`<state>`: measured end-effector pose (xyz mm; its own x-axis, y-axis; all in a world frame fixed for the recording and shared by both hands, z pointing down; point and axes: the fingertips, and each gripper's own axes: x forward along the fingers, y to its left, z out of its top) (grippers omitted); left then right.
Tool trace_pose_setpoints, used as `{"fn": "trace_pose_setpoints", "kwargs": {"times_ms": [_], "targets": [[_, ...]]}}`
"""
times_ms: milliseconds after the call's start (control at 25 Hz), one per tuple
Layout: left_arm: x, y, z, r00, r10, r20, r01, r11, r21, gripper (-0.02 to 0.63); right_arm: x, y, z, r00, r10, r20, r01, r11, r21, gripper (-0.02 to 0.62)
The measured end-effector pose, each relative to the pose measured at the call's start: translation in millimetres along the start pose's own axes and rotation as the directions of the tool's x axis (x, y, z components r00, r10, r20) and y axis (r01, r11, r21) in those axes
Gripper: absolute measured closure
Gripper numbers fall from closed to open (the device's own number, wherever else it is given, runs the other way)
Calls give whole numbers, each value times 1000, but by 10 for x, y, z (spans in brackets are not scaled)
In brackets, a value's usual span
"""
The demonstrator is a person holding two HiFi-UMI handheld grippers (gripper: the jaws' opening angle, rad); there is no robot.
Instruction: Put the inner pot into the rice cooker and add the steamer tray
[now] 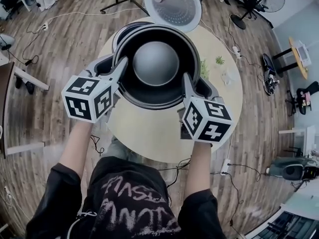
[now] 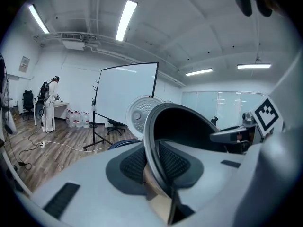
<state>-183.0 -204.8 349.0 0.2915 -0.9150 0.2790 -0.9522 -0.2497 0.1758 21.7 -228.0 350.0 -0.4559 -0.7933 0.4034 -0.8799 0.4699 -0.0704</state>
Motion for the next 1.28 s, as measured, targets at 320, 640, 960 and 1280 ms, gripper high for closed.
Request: {"fn": "trace_pose_setpoints", "kwargs": {"times_ms": [320, 640, 960, 1280], "targets": [[342, 610, 237, 1000, 13, -19, -13, 1000, 6, 511, 714, 169, 291, 999, 29, -34, -28, 999, 16, 499], [745, 959, 529, 999, 14, -34, -14, 1000, 19, 515, 1195, 140, 560, 999, 16, -52, -13, 998, 55, 505], [1223, 1272, 314, 981, -36, -190, 25, 998, -59, 510, 1709, 83, 451, 973, 35, -226, -20, 998, 67, 495], [1493, 1442, 153, 917, -66, -394, 55, 998, -40, 503, 1990, 93, 198, 920, 103, -378, -53, 989, 139, 482]]}}
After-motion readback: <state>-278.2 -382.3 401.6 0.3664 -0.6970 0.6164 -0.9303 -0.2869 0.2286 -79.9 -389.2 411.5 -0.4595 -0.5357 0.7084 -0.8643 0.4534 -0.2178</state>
